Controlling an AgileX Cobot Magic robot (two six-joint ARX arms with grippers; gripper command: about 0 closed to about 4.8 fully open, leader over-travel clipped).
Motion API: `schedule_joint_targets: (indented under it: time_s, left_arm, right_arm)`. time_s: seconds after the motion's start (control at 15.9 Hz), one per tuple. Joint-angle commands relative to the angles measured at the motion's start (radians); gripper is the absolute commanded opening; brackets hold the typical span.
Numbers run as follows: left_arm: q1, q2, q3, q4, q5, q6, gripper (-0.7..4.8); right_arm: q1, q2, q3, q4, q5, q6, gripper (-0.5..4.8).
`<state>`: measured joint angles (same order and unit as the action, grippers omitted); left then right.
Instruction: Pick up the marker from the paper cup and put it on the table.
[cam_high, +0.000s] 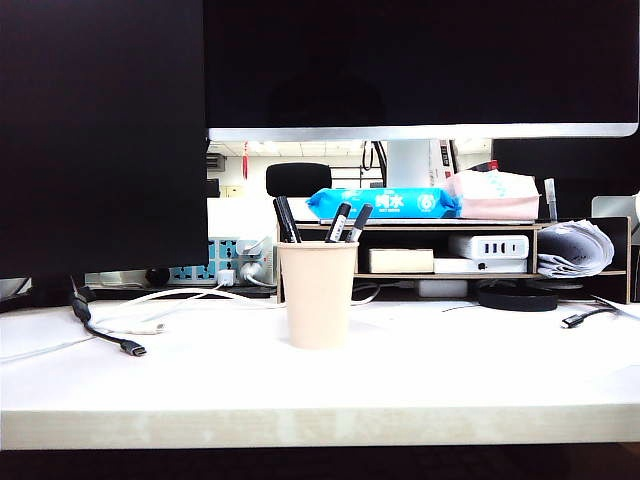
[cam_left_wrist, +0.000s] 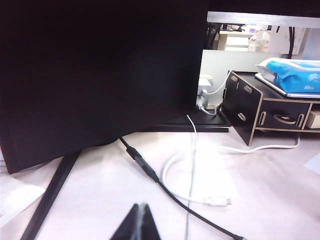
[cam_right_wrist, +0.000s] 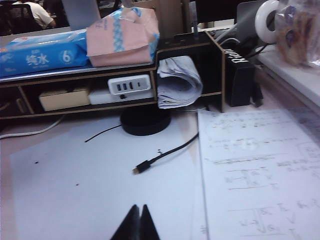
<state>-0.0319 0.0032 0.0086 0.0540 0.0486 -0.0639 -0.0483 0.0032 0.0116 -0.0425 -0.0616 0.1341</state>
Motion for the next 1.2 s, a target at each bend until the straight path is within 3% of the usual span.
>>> schedule_joint_targets:
  time_s: [0.06,0.32,0.38,0.44,0.69,0.82,1.01,1.2]
  left_arm:
    - [0.002,0.000,0.001,0.002,0.016,-0.079,-0.05]
    - [-0.005,0.000,0.001,-0.080,0.247,-0.121,-0.05]
    - [-0.013,0.000,0.001,-0.096,0.294,-0.132,-0.05]
    - [-0.047,0.000,0.001,-0.119,0.330,-0.130,-0.05]
    - [-0.141,0.000,0.001,-0.137,0.288,-0.131,-0.05]
    - [-0.191,0.000,0.001,-0.174,0.283,-0.127,-0.05]
    - [-0.201,0.000,0.001,-0.181,0.278,-0.129,-0.05]
    - [-0.201,0.000,0.001,-0.188,0.290,-0.133,-0.05]
  right_arm:
    - [0.002,0.000,-0.003,0.018,-0.113,0.031,-0.05]
    - [0.003,0.000,-0.003,0.018,-0.156,0.081,-0.05]
    - [0.003,0.000,-0.003,0.018,-0.170,0.174,-0.06]
    - [0.009,0.000,-0.003,0.015,-0.176,0.347,-0.05]
    - [0.008,0.000,-0.003,0.024,-0.350,0.357,-0.06]
    - [0.014,0.000,-0.003,0.071,-0.490,0.367,-0.06]
    - [0.097,0.055,0.015,0.084,-0.432,0.417,-0.06]
    - [0.338,0.323,0.097,0.277,-0.262,0.322,-0.06]
